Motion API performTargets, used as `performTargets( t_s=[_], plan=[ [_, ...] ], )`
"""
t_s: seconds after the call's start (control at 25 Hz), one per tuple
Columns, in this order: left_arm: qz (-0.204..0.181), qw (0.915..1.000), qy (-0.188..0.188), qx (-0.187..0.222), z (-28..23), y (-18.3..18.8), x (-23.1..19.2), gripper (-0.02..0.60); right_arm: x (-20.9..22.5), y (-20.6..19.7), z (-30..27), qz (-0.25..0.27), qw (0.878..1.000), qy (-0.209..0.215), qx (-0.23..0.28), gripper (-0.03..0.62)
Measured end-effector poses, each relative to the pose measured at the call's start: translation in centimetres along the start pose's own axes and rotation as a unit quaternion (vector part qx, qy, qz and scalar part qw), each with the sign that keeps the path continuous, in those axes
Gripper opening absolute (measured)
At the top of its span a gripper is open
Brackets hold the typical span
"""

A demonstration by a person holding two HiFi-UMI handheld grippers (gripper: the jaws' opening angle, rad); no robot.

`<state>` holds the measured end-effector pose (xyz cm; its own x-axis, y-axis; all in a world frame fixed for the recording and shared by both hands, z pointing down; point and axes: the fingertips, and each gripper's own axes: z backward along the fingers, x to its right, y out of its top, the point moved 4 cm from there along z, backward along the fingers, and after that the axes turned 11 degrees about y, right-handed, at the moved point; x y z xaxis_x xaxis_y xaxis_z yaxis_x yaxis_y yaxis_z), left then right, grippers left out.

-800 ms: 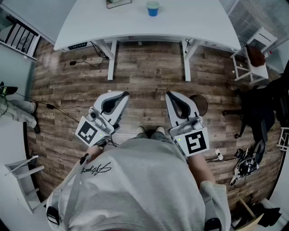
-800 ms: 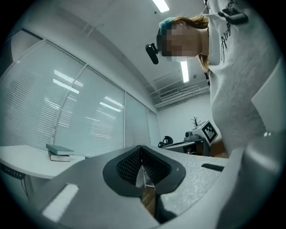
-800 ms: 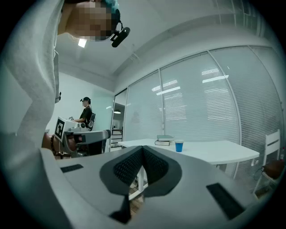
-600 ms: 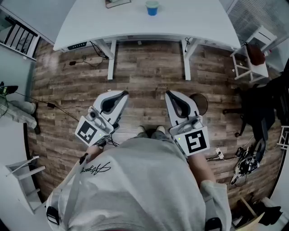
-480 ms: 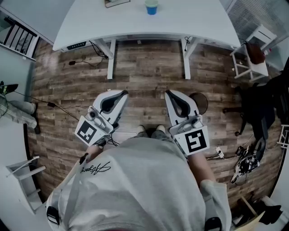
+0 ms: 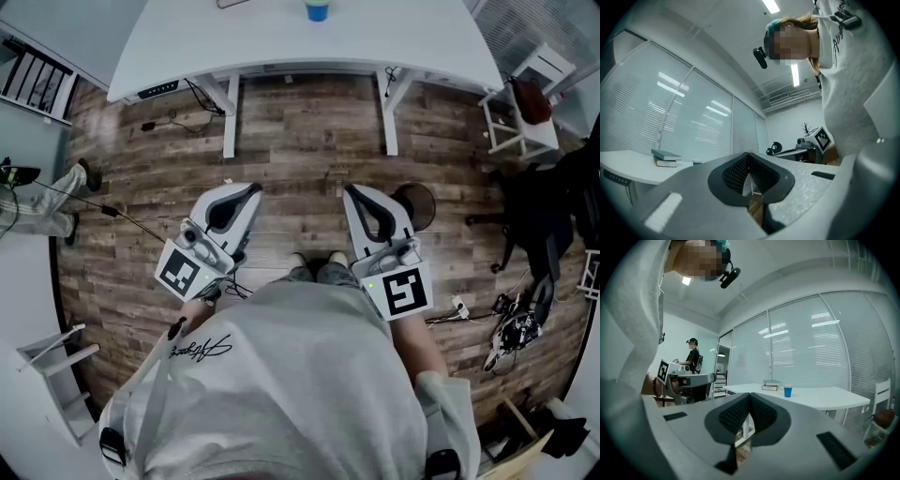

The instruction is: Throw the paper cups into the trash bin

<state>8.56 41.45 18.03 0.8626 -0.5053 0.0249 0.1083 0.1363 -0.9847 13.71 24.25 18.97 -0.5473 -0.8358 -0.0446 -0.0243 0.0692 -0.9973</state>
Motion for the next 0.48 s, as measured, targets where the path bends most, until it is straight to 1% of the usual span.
performTargets(
  t_s=[0.16,0.32,0.48],
  plan=[
    [0.0,0.9999,-0.011,0.002,0.7,0.2,-0.5,0.005,-1.0,0.3,-0.5,0.013,1.0,-0.007,0.003,0.011],
    [-0.005,0.9998,-0.021,0.002,1.4,0.0,-0.9,0.005,-1.6,0.6,-1.1,0.012,1.0,-0.018,0.012,0.011],
    [-0.01,0.9991,-0.042,-0.003,2.0,-0.5,-0.8,0.005,-2.3,0.3,-1.0,0.007,0.999,-0.034,0.016,0.011]
  ],
)
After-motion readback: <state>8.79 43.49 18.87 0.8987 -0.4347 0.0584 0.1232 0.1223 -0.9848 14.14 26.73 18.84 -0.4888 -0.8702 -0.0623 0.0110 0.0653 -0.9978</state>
